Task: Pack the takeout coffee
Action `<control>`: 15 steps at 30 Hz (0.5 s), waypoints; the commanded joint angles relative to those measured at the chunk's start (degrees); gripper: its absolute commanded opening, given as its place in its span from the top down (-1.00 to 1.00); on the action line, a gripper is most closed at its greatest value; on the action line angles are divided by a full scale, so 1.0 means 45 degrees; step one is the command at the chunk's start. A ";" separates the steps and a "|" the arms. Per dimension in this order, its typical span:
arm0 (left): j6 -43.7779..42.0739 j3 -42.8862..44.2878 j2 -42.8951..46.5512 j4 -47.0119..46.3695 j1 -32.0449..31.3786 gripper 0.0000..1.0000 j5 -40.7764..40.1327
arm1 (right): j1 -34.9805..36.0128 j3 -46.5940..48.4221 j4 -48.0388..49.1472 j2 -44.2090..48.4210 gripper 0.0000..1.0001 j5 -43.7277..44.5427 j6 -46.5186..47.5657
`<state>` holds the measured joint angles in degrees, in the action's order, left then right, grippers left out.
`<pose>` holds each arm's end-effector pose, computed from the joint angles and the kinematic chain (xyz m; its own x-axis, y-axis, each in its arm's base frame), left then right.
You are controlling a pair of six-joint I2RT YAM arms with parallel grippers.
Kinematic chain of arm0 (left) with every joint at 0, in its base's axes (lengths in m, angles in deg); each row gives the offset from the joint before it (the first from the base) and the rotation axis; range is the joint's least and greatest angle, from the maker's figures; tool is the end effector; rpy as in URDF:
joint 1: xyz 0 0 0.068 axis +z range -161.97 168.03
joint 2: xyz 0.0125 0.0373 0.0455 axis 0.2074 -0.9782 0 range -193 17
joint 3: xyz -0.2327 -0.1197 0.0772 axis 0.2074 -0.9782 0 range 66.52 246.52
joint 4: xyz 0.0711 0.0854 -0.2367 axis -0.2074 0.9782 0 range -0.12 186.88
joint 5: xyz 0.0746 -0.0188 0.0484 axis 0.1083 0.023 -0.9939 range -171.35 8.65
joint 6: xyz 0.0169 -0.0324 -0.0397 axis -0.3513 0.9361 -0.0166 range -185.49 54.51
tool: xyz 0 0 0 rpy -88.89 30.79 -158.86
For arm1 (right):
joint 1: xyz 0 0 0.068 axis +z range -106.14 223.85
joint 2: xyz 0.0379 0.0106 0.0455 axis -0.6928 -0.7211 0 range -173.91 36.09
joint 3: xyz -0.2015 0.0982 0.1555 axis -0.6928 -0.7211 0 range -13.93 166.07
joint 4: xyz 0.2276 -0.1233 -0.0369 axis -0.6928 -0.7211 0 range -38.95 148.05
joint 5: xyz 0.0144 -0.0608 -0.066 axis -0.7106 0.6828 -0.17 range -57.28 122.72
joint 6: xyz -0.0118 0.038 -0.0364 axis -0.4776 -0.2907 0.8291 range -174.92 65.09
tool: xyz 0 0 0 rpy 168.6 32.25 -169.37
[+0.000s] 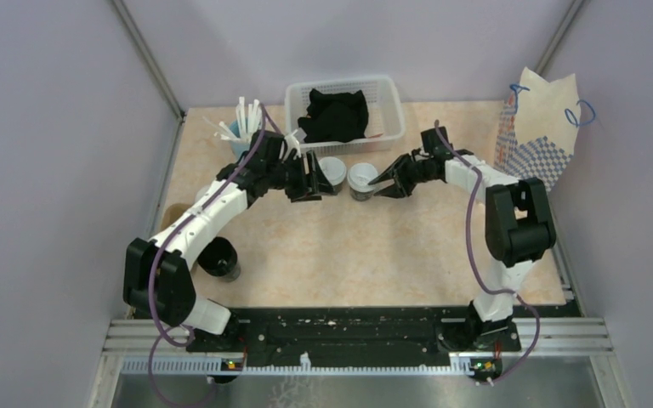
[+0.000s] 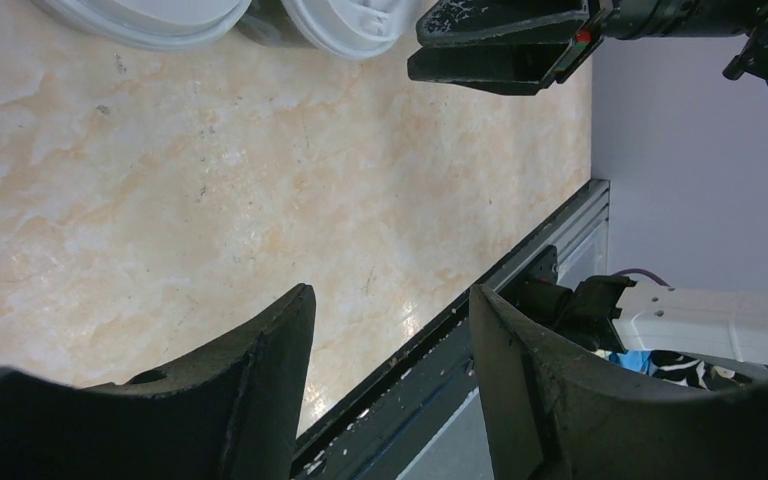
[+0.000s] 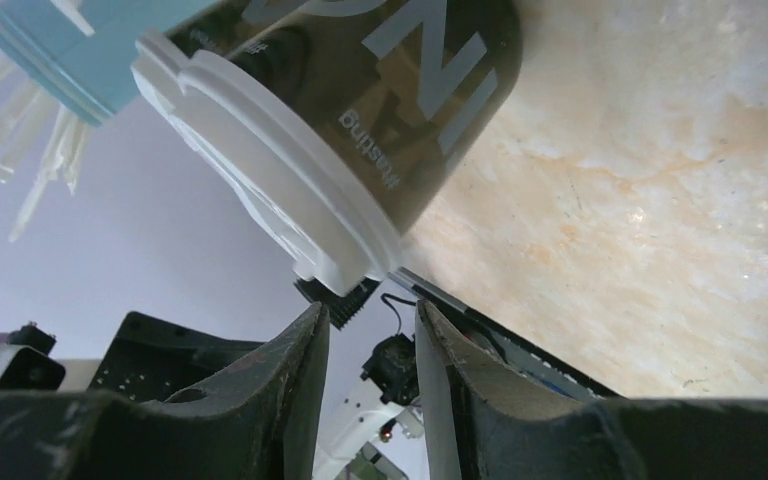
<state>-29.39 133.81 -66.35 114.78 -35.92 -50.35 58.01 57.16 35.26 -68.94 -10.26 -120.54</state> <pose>0.2853 -0.1468 0.2970 -0.8985 -0.1535 -0.4112 0.2153 0.6622 -0.7177 0.3626 0.1165 0.1978 -0.8278 0.4786 0.2928 0.5150 0.4412 0.7349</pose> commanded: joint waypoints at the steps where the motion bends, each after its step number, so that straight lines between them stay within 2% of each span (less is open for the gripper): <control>1: 0.0054 -0.0043 0.0362 -0.0609 0.0123 -0.29 -0.0078 | -0.0322 0.0806 -0.0092 -0.0382 0.25 -0.0112 -0.0498; 7: 0.0064 -0.0042 0.0290 -0.0642 0.0163 -0.29 0.0048 | -0.0510 0.1151 0.0110 -0.0681 0.19 -0.0051 -0.0238; 11: -0.0047 0.0035 0.0328 -0.0535 0.0184 -0.29 0.0083 | -0.0497 0.1800 -0.0505 -0.0449 -0.09 -0.0290 0.0896; 15: -0.0220 0.0095 0.0442 -0.0315 0.0240 -0.38 0.0162 | -0.0477 0.3206 -0.3495 0.0594 -0.43 0.0304 0.4037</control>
<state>-29.44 133.78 -66.35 114.30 -35.28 -50.32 56.04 64.57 30.15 -72.02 -10.08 -115.10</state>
